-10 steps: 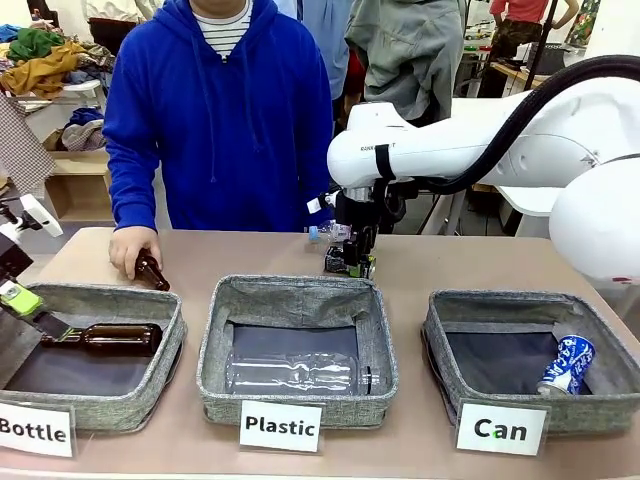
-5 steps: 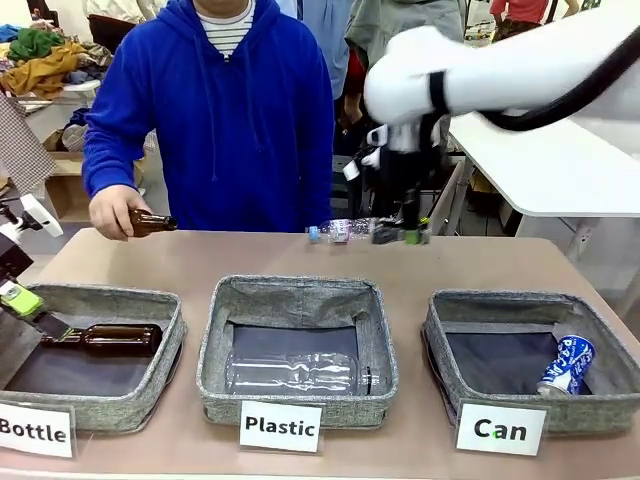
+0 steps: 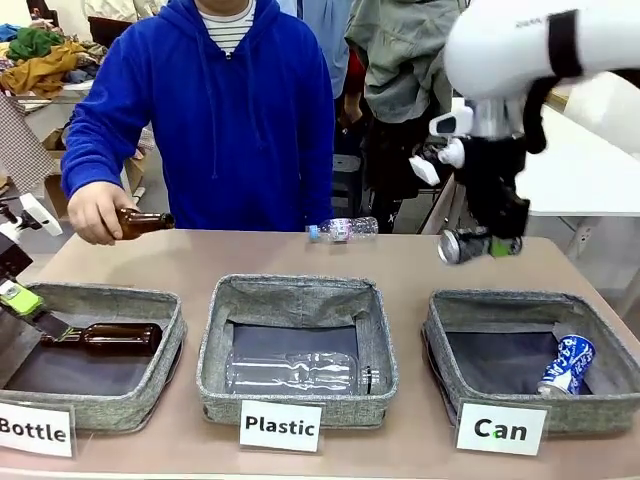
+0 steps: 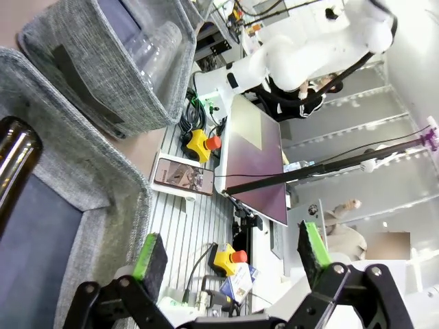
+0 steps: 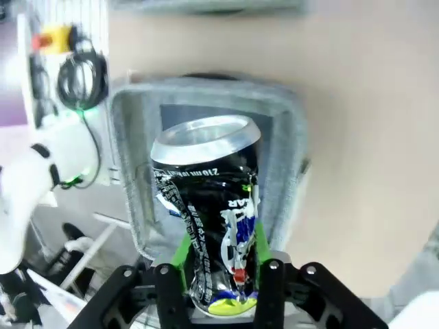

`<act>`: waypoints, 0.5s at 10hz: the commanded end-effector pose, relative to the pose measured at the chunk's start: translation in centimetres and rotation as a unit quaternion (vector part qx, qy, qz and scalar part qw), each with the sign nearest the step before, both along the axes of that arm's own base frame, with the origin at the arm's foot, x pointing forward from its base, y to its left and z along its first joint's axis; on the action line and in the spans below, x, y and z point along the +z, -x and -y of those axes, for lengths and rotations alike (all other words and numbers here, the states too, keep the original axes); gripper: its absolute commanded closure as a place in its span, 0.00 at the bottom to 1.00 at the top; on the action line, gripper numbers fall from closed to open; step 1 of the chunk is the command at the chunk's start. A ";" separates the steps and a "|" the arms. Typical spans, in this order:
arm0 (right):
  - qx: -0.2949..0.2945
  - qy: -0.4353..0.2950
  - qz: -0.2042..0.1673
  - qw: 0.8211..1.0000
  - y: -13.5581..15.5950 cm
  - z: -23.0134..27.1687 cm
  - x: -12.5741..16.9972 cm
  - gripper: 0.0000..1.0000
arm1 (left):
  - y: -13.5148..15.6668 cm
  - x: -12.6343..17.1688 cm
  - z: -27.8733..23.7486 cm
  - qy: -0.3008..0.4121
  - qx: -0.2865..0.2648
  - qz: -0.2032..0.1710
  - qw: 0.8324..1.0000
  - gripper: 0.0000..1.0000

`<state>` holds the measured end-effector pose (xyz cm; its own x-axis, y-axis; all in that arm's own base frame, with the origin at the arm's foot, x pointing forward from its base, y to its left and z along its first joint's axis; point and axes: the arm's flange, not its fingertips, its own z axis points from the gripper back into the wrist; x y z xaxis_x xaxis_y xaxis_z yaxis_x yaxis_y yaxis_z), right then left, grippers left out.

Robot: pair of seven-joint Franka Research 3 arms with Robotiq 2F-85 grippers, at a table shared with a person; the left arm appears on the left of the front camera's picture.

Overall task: Sort the can waste into the basket.
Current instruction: Pick up the can waste from the table and place it in the right Fabric basket.

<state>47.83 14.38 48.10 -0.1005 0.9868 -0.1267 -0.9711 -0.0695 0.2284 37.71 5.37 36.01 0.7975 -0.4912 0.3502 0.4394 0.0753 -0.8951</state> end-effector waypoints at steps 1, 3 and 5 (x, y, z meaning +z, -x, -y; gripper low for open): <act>0.055 -0.026 0.024 0.998 4.3 2.0 -3.4 1.00 | 0.0 0.0 0.0 0.000 0.000 0.000 1.000 0.00; 0.056 -0.020 0.019 0.998 5.5 3.9 -5.8 1.00 | 9.4 9.9 -4.1 0.092 0.009 0.147 0.985 0.00; 0.043 -0.033 0.030 0.998 5.5 5.3 -7.0 1.00 | 15.7 13.7 -7.1 0.134 0.021 0.207 0.969 0.00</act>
<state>42.12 9.49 40.90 -0.1740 0.9806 -0.0902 -0.9681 -0.1536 0.1978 24.79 11.09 48.86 0.6243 -0.3340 0.7062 0.7237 -0.0933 -0.6838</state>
